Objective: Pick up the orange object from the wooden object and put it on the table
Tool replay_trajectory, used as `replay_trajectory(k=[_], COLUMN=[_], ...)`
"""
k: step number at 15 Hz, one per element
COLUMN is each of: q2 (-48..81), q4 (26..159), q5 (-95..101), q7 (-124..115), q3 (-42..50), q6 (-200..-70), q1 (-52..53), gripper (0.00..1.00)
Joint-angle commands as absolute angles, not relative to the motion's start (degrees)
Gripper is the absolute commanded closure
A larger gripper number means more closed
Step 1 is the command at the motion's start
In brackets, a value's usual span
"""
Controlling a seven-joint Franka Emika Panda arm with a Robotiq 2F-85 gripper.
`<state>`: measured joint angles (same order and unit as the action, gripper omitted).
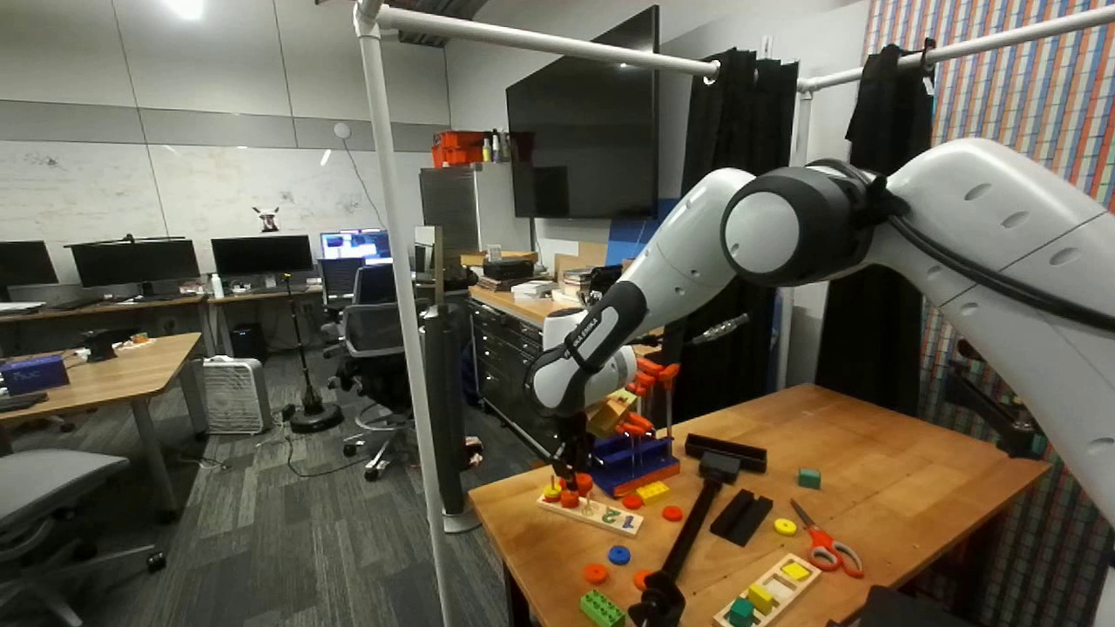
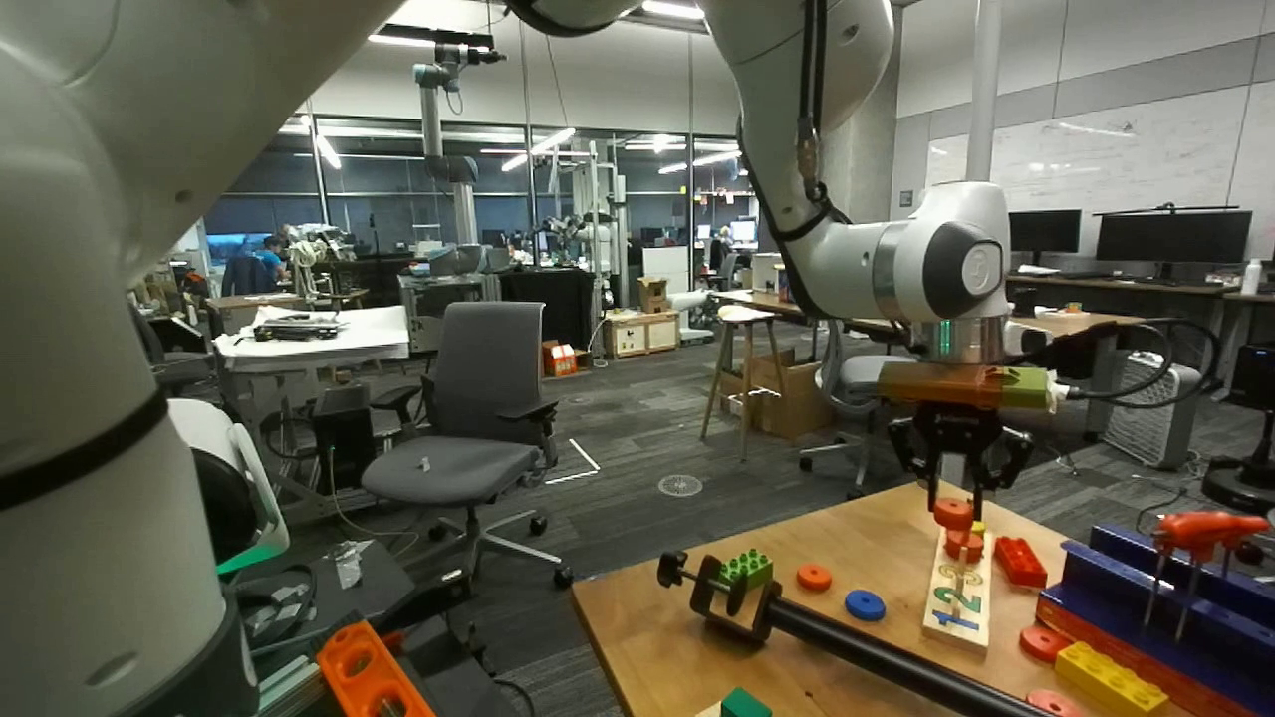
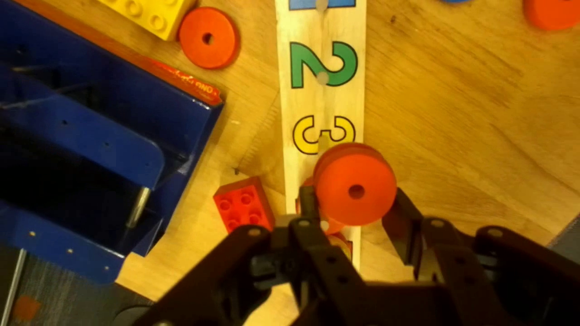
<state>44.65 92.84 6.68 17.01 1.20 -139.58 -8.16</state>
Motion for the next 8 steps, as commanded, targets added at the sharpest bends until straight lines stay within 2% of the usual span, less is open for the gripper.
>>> replay_trajectory(k=[1, 8], q2=[40.42, 40.26], q4=[97.47, 101.63], q5=[5.31, 2.09], q7=[17.97, 20.93], q3=[-1.03, -5.80], q6=[-137.90, -135.69], q1=[-8.15, -8.22], gripper=[0.77, 0.77])
